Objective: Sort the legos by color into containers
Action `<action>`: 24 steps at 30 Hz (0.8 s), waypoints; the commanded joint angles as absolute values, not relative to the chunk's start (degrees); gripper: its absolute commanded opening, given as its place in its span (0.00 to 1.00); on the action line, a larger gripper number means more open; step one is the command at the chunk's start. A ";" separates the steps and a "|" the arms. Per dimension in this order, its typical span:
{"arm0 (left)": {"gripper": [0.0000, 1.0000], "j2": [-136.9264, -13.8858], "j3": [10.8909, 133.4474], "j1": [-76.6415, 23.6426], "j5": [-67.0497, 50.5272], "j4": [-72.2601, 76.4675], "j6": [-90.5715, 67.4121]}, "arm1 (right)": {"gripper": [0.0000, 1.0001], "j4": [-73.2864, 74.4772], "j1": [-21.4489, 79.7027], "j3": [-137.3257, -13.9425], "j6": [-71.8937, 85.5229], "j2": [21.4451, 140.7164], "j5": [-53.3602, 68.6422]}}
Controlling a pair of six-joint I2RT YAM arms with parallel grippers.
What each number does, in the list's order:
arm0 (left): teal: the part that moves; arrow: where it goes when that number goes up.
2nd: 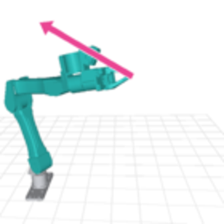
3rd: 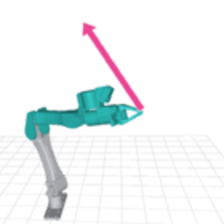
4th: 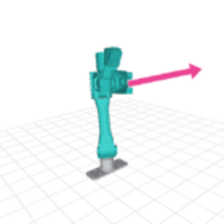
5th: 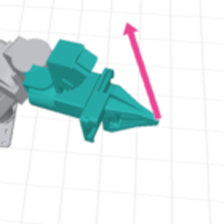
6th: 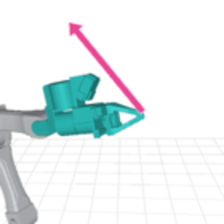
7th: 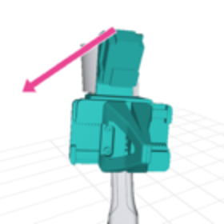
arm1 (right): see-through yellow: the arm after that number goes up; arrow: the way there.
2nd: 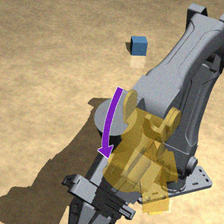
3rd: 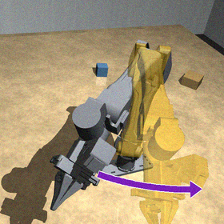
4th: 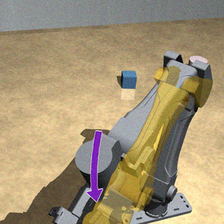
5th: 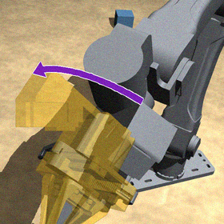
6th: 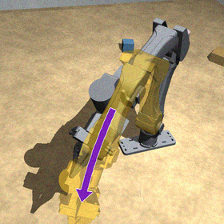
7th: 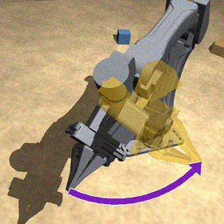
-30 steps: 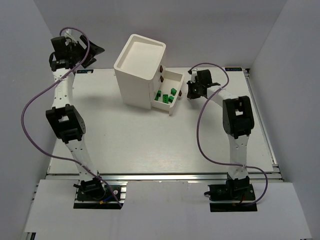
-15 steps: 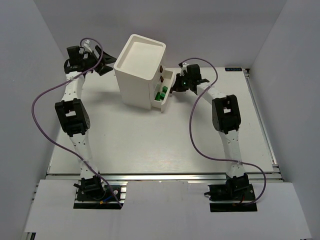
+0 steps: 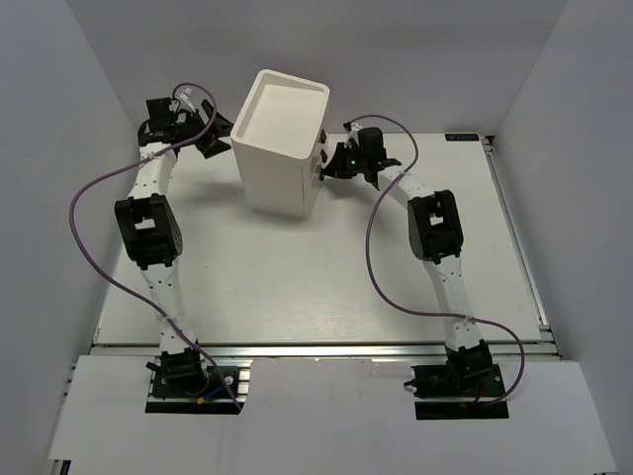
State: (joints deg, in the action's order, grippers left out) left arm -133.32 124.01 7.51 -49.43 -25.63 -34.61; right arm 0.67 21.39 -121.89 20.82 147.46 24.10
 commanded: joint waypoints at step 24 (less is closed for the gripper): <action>0.98 -89.59 83.80 7.91 -21.50 -23.66 -34.01 | 0.89 12.55 16.87 -90.18 -5.79 106.10 8.35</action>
